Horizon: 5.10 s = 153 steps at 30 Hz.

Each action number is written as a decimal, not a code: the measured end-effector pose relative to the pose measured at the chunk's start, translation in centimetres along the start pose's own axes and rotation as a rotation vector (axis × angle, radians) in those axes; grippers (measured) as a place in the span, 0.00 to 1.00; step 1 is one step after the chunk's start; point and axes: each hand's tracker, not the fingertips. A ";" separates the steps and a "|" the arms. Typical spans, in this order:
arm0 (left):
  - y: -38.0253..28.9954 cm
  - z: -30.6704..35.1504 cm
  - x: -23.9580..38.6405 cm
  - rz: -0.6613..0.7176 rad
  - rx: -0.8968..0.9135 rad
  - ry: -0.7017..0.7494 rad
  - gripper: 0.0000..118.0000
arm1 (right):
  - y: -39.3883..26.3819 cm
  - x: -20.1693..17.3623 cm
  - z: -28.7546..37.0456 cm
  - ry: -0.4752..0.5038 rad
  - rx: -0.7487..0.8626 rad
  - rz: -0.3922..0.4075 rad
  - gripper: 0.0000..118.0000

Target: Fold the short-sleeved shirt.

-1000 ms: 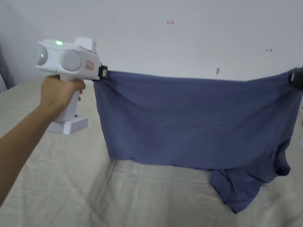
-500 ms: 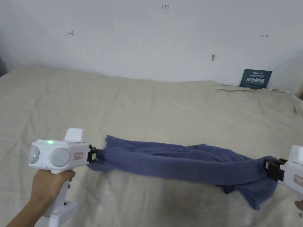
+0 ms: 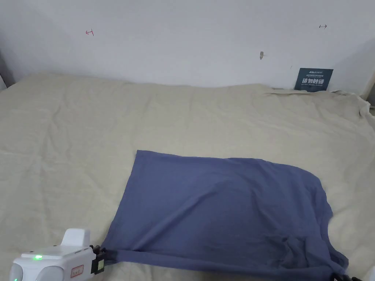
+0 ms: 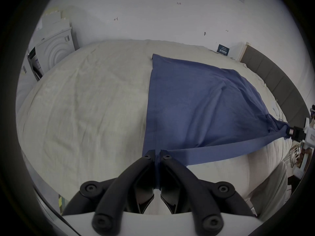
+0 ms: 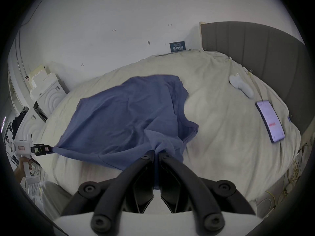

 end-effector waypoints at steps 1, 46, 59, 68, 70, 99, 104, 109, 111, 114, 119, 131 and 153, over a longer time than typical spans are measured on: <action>-0.8 0.2 -0.1 0.010 0.000 0.000 0.02 | -0.9 -0.9 0.8 0.001 -0.005 -0.005 0.02; -0.1 6.1 4.1 0.046 0.210 0.030 0.00 | 2.7 -6.4 6.3 -0.118 0.281 0.112 0.00; -3.4 1.8 2.1 0.046 -0.081 0.154 0.87 | 1.6 -5.4 6.4 -0.115 0.248 0.077 0.00; -4.7 -0.8 1.9 0.025 -0.177 0.142 0.27 | 1.1 -5.4 6.9 -0.127 0.222 0.056 0.00; -4.4 -0.3 2.0 0.002 -0.162 0.126 0.07 | 1.0 -4.5 6.5 -0.131 0.210 0.053 0.00; -2.2 2.7 1.5 0.058 -0.051 0.055 0.03 | -4.6 -4.5 -0.8 -0.155 -0.138 0.068 0.04; -1.5 2.6 0.9 0.092 -0.039 0.043 0.03 | -2.4 -4.6 0.9 -0.120 -0.074 0.079 0.04; 1.6 2.1 0.5 0.111 -0.004 0.035 0.03 | 2.3 -4.8 1.5 -0.102 0.022 0.098 0.04; 3.3 1.9 0.6 0.106 0.018 0.032 0.03 | 4.2 -4.7 1.1 -0.099 0.046 0.096 0.04; 6.0 1.2 0.9 0.089 0.043 0.033 0.03 | 7.0 -4.7 -0.4 -0.100 0.064 0.106 0.04; 9.6 -2.0 1.9 0.044 0.006 0.059 0.03 | 10.1 -4.3 -4.5 -0.103 0.039 0.116 0.04; 11.4 -12.1 3.3 -0.067 -0.166 0.159 0.03 | 11.1 -2.8 -14.8 -0.157 -0.176 0.083 0.04; 12.4 0.7 4.4 -0.022 0.116 0.086 0.96 | 11.4 -6.7 0.4 -0.108 0.163 0.073 0.85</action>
